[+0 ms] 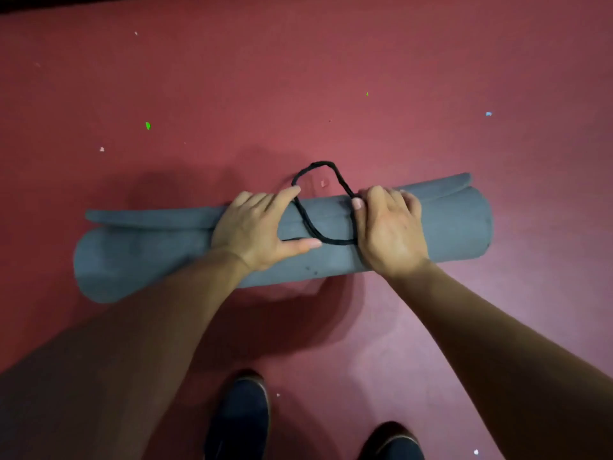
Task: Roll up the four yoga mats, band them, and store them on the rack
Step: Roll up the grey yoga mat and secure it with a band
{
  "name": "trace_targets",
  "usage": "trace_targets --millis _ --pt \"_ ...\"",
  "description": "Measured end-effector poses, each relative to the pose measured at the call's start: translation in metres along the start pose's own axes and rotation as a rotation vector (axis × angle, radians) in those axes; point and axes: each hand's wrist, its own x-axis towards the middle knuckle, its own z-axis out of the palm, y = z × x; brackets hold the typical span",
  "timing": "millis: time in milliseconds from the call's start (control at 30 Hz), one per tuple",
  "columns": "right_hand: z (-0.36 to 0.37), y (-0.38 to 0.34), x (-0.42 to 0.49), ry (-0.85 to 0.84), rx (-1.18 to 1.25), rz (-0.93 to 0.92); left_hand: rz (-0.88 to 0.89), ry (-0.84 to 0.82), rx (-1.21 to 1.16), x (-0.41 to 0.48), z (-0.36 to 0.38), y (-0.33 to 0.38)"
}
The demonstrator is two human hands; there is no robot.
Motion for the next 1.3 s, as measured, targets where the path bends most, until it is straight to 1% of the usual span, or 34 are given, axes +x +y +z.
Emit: trace_targets --millis 100,167,267,367,467,567,633,767,833,867,900,967,1000,1033,1133,1233,1267,1300 --pt "0.006 0.004 -0.001 0.150 -0.019 -0.044 0.074 0.072 0.021 0.000 0.004 -0.002" --pt "0.007 0.002 0.002 0.213 -0.031 -0.058 0.127 0.146 0.058 0.003 0.005 -0.003" --pt "0.007 0.005 0.005 0.221 -0.035 -0.077 0.289 0.293 0.076 0.007 0.007 -0.005" --pt "0.004 0.010 0.000 0.196 -0.022 -0.058 0.377 0.344 0.071 0.007 0.010 -0.006" --pt "-0.002 0.023 -0.008 0.131 0.007 -0.013 0.388 0.345 0.107 0.008 0.010 -0.003" --pt "-0.003 0.032 -0.025 0.081 0.040 -0.044 0.425 0.314 0.115 0.007 0.007 0.000" --pt "0.002 0.033 -0.037 0.104 0.054 -0.054 0.459 0.236 0.129 0.004 0.005 0.003" --pt "0.007 0.028 -0.049 0.191 0.053 -0.038 0.546 0.122 0.247 -0.002 -0.008 0.014" --pt "0.004 0.026 -0.048 0.190 0.059 -0.029 0.481 0.077 0.289 0.004 -0.018 0.030" --pt "0.003 0.026 -0.046 0.180 0.064 -0.032 0.416 0.089 0.254 0.011 -0.022 0.043" --pt "0.002 0.026 -0.044 0.161 0.069 -0.033 0.335 0.109 0.165 0.020 -0.025 0.057" --pt "-0.002 0.025 -0.040 0.113 0.093 -0.029 0.177 0.115 -0.156 0.036 -0.024 0.090" --pt "-0.003 0.026 -0.040 0.105 0.117 -0.029 0.119 0.098 -0.321 0.042 -0.019 0.106" --pt "-0.005 0.026 -0.042 0.115 0.137 -0.035 0.076 0.093 -0.421 0.048 -0.013 0.120" --pt "-0.006 0.031 -0.054 0.123 0.221 -0.044 0.033 0.126 -0.516 0.058 0.004 0.138" --pt "-0.010 0.038 -0.063 0.099 0.313 -0.054 0.055 0.081 -0.561 0.056 0.012 0.139" --pt "-0.010 0.042 -0.067 0.143 0.331 -0.040 0.075 0.097 -0.550 0.053 0.016 0.138" --pt "-0.011 0.045 -0.070 0.226 0.324 0.006 0.099 0.122 -0.531 0.051 0.019 0.137"
